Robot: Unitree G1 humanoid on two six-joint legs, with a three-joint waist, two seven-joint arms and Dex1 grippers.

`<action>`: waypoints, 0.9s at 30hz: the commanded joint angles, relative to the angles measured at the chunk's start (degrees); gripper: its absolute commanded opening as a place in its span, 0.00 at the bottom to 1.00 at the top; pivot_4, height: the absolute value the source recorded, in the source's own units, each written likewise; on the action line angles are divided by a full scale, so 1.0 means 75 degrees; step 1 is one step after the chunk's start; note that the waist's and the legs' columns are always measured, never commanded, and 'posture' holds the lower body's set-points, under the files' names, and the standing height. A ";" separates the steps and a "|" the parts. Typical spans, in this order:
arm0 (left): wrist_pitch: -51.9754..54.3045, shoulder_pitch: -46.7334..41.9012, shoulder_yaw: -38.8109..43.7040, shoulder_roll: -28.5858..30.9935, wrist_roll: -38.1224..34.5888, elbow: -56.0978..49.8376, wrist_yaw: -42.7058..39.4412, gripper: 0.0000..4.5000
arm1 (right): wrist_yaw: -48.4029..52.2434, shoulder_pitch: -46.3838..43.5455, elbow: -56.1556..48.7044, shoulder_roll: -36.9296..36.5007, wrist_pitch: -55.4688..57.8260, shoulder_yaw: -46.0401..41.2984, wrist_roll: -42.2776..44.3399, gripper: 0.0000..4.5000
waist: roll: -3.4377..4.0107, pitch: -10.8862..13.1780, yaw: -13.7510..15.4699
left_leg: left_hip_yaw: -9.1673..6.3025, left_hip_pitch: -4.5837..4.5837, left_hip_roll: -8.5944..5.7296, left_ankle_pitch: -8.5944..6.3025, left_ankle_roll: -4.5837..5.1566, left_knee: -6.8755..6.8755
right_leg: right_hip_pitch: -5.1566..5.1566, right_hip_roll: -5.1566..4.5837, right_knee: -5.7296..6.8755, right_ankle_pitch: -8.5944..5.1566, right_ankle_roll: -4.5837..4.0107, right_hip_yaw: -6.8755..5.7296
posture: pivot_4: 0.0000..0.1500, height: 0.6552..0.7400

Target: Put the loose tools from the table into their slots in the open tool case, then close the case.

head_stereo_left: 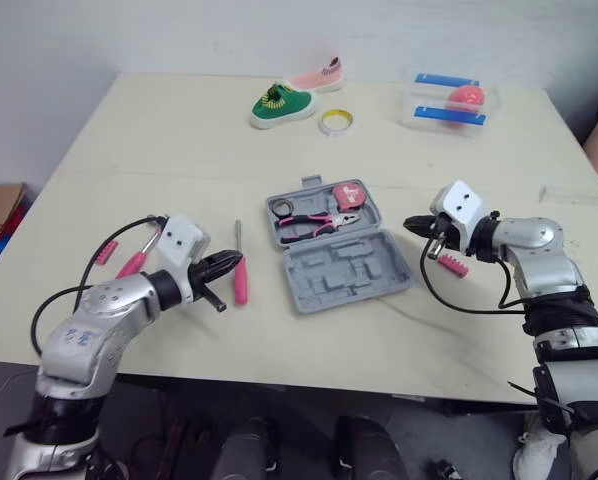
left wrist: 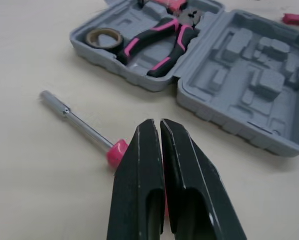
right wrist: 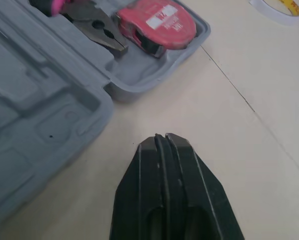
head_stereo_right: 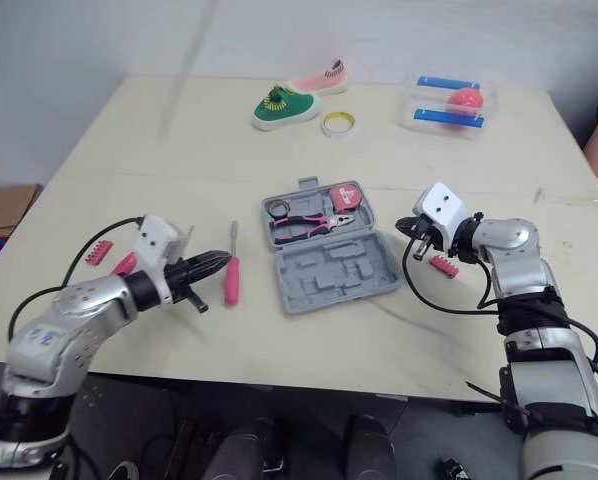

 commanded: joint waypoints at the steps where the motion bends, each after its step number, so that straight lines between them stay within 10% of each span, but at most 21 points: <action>1: 0.0359 -0.0703 -0.0730 -0.0424 0.0353 0.0534 0.0107 0.01 | -0.0167 -0.0428 0.0516 0.0232 -0.0572 0.0161 -0.0270 0.00 | 0.0000 0.0000 0.0003 | -0.0004 -0.0005 0.0002 0.0004 0.0000 0.0014 | 0.0000 0.0001 0.0007 0.0003 0.0002 0.0000 | 1.00 1.00; 27: -0.0174 -0.2306 -0.1584 -0.1431 0.1670 0.3242 -0.0730 0.01 | 0.1127 -0.0639 0.1717 0.0872 -0.2042 0.0191 -0.0253 0.00 | 0.0000 -0.0001 -0.0081 | -0.0021 -0.0026 0.0007 0.0004 0.0000 0.0057 | -0.0001 0.0004 0.0024 0.0006 0.0002 0.0005 | 1.00 1.00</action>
